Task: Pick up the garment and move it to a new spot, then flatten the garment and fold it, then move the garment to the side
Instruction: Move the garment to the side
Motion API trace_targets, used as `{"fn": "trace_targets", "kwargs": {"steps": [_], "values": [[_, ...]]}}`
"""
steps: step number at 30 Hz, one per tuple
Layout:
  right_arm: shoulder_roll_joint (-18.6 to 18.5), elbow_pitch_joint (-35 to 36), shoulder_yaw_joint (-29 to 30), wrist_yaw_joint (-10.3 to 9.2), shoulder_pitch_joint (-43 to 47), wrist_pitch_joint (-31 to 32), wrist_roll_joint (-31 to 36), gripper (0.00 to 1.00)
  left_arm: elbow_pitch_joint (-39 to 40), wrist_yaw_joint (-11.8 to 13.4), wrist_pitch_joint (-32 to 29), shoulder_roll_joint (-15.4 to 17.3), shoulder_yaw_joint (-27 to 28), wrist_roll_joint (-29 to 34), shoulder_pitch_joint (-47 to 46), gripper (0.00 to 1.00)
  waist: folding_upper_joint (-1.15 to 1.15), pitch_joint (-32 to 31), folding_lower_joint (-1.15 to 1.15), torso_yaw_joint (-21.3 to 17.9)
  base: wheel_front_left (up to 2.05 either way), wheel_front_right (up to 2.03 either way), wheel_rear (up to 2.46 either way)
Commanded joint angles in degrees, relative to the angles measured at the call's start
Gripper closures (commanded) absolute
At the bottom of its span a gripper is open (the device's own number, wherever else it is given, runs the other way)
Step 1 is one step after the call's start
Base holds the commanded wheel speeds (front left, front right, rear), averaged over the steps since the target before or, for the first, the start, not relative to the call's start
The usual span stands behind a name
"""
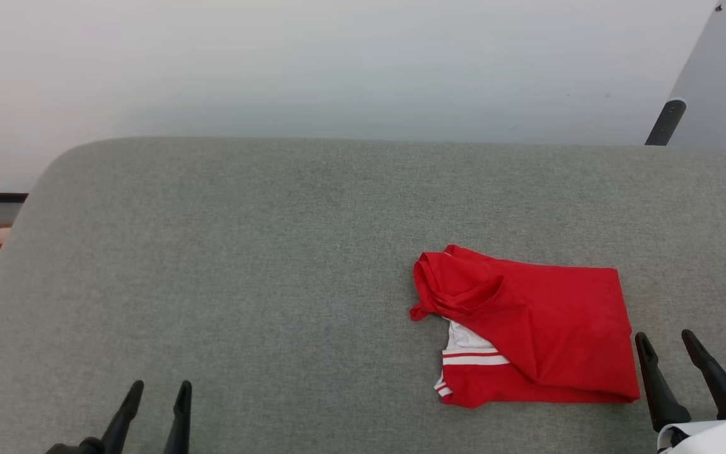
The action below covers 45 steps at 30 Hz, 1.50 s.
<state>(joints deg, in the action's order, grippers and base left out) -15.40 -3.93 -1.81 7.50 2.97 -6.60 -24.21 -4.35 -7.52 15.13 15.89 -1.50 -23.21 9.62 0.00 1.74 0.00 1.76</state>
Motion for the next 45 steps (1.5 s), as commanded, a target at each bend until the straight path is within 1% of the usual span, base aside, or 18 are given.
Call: {"fn": "trace_targets", "kwargs": {"steps": [1, 9, 12, 15, 18, 21, 23, 28, 33, 35, 37, 44, 45], "values": [[0.1, -0.1, 0.0, -0.03, 0.6, 0.0, -0.4, 0.00, -0.1, 0.1, -0.1, 0.1, -0.1, -0.1, -0.1, 0.00, 0.00, 0.0, 0.00, 0.0, 0.00, 0.00, 0.00], [0.0, -0.6, 0.1, -0.03, -0.6, 0.7, -0.8, 0.00, -0.1, 0.1, -0.1, 0.0, -0.9, 0.0, -1.0, 0.00, 0.00, 0.2, 0.00, 0.3, 0.00, 0.00, 0.00], [-0.7, -0.9, 0.3, -0.03, -3.3, 4.3, -1.4, 0.00, 0.1, 0.1, -0.1, 0.0, -0.9, -0.5, -1.9, 0.00, 0.00, 1.2, 0.00, 0.3, 0.00, 0.00, 0.00], [-1.9, -1.8, 0.3, -0.03, -7.1, 12.7, -1.1, 0.00, 0.4, 0.1, -0.1, 0.4, -1.3, -1.0, -3.2, 0.00, 0.00, 3.0, 0.00, 0.2, 0.00, 0.00, 0.00], [-3.2, -2.2, -0.3, -0.02, -11.6, 23.1, -1.3, 0.00, 0.5, 0.1, -0.1, 1.2, -2.5, -1.6, -5.1, 0.00, 0.00, 5.3, 0.00, 0.2, 0.00, 0.00, 0.00], [-4.8, -2.7, -1.1, -0.02, -15.8, 35.4, -2.4, 0.00, 0.5, 0.1, -0.1, 2.1, -3.9, -2.5, -7.7, 0.00, 0.00, 8.1, 0.00, 0.5, 0.00, 0.00, 0.00], [-5.1, -2.1, 0.3, -0.03, -19.1, 41.7, -2.7, 0.00, 0.7, 0.1, -0.1, 2.8, -5.1, -3.1, -9.5, 0.00, 0.00, 9.9, 0.00, 0.6, 0.00, 0.00, 0.00], [-3.7, -0.1, 4.2, -0.02, -23.5, 55.0, -1.3, 0.00, 1.3, 0.1, -0.1, 4.1, -6.8, -4.2, -13.3, 0.00, 0.00, 13.8, 0.00, 1.1, 0.00, 0.00, 0.00], [-1.0, 2.5, 7.2, -0.02, -23.3, 65.9, 0.2, 0.00, 1.5, 0.1, -0.1, 4.9, -7.6, -5.2, -15.9, 0.00, 0.00, 17.1, 0.00, 1.8, 0.00, 0.00, 0.00], [0.1, 3.4, 8.1, -0.02, -22.1, 68.6, 0.8, 0.00, 1.7, 0.1, -0.1, 5.1, -7.9, -5.6, -16.8, 0.00, 0.00, 18.3, 0.00, 2.1, 0.00, 0.00, 0.00], [1.5, 4.1, 8.7, -0.02, -21.6, 69.9, 1.5, 0.00, 1.8, 0.1, -0.1, 5.2, -8.1, -5.7, -17.5, 0.00, 0.00, 19.3, 0.00, 2.3, 0.00, 0.00, 0.00], [4.1, 5.0, 8.3, 0.01, -20.2, 71.3, 3.0, 0.00, 2.3, 0.1, -0.1, 6.0, -8.5, -6.5, -19.1, 0.00, 0.00, 21.8, 0.00, 2.6, 0.00, 0.00, 0.00], [4.4, 5.0, 8.3, 0.01, -20.1, 71.2, 3.2, 0.19, 2.1, 0.1, -0.1, 6.1, -8.7, -6.6, -19.3, 0.00, 0.00, 22.0, 0.00, 2.5, 0.00, 0.00, 0.00]]}}
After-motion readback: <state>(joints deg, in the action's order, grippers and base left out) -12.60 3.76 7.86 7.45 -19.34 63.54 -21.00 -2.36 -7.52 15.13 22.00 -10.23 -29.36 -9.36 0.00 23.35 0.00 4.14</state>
